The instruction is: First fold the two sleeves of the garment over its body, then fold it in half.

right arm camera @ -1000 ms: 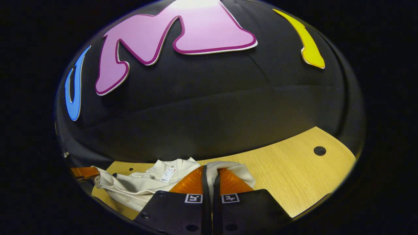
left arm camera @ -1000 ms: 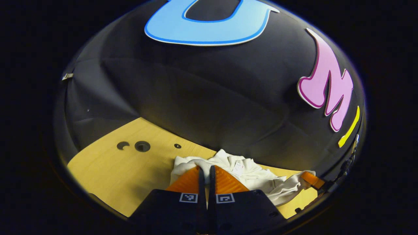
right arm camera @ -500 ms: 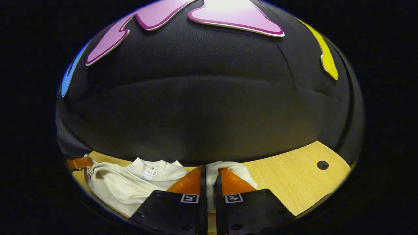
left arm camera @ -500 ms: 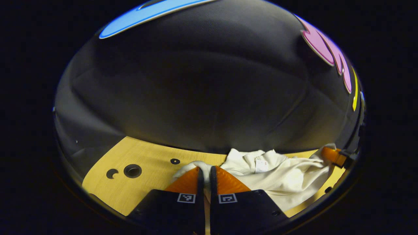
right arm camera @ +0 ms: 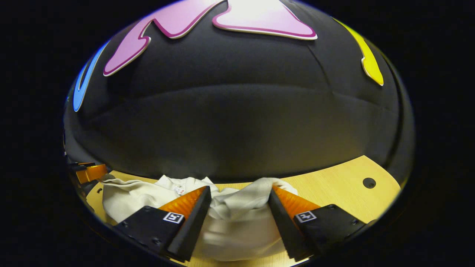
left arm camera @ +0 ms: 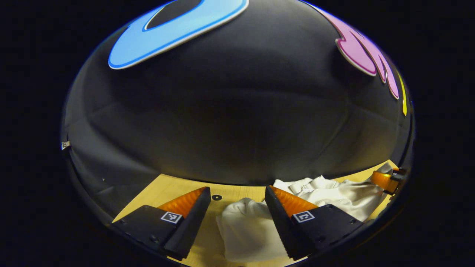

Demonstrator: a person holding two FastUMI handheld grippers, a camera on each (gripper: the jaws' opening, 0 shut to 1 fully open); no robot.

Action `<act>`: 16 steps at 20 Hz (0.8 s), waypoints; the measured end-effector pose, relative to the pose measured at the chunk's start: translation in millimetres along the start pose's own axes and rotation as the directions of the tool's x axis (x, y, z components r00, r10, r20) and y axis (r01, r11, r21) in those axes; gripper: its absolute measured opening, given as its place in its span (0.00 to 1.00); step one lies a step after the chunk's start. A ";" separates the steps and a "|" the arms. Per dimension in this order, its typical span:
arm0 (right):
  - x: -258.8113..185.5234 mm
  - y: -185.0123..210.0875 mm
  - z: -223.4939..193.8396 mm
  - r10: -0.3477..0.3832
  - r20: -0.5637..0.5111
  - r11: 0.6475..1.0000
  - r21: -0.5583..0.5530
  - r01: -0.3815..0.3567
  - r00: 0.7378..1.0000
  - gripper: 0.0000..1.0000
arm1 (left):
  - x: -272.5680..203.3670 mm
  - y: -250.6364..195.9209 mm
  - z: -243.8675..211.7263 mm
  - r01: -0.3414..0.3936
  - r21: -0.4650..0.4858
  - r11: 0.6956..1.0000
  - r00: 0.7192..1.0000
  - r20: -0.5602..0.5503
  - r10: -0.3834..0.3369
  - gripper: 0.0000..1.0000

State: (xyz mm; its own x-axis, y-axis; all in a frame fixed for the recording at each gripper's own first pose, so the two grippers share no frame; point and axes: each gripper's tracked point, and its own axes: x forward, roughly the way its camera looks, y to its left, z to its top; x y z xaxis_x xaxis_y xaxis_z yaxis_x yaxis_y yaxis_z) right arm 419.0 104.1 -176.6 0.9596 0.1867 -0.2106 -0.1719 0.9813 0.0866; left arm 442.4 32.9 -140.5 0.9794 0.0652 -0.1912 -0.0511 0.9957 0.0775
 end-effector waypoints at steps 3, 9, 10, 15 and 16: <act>-21.2 -2.4 18.7 -0.016 0.033 0.998 -0.058 0.018 0.999 0.96 | -27.6 2.0 17.1 0.019 0.011 1.000 0.999 0.028 -0.019 0.94; -88.0 0.0 64.9 -0.020 0.060 0.999 -0.048 0.023 0.998 0.97 | -109.8 -3.2 61.8 0.058 0.016 0.998 0.994 0.094 -0.059 0.94; -101.7 2.5 71.3 -0.019 0.062 0.999 -0.041 0.021 0.998 0.97 | -127.0 -0.5 71.1 0.062 0.003 0.998 0.992 0.109 -0.062 0.94; -183.9 11.9 98.8 -0.024 0.076 0.997 -0.077 0.030 0.997 0.97 | -216.1 14.4 108.3 0.078 0.014 0.997 0.984 0.160 -0.079 0.94; -204.8 13.8 103.4 -0.028 0.081 0.996 -0.079 0.035 0.996 0.96 | -236.5 14.6 113.8 0.090 0.006 0.996 0.981 0.170 -0.090 0.94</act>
State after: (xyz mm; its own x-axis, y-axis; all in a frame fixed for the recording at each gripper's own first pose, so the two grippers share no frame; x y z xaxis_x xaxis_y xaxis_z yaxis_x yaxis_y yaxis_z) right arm 243.1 74.5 -31.6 0.9790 0.1545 -0.1331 -0.1556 0.9878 0.0021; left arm 232.3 24.4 17.2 0.9989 -0.0366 -0.0279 0.0384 0.9971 0.0660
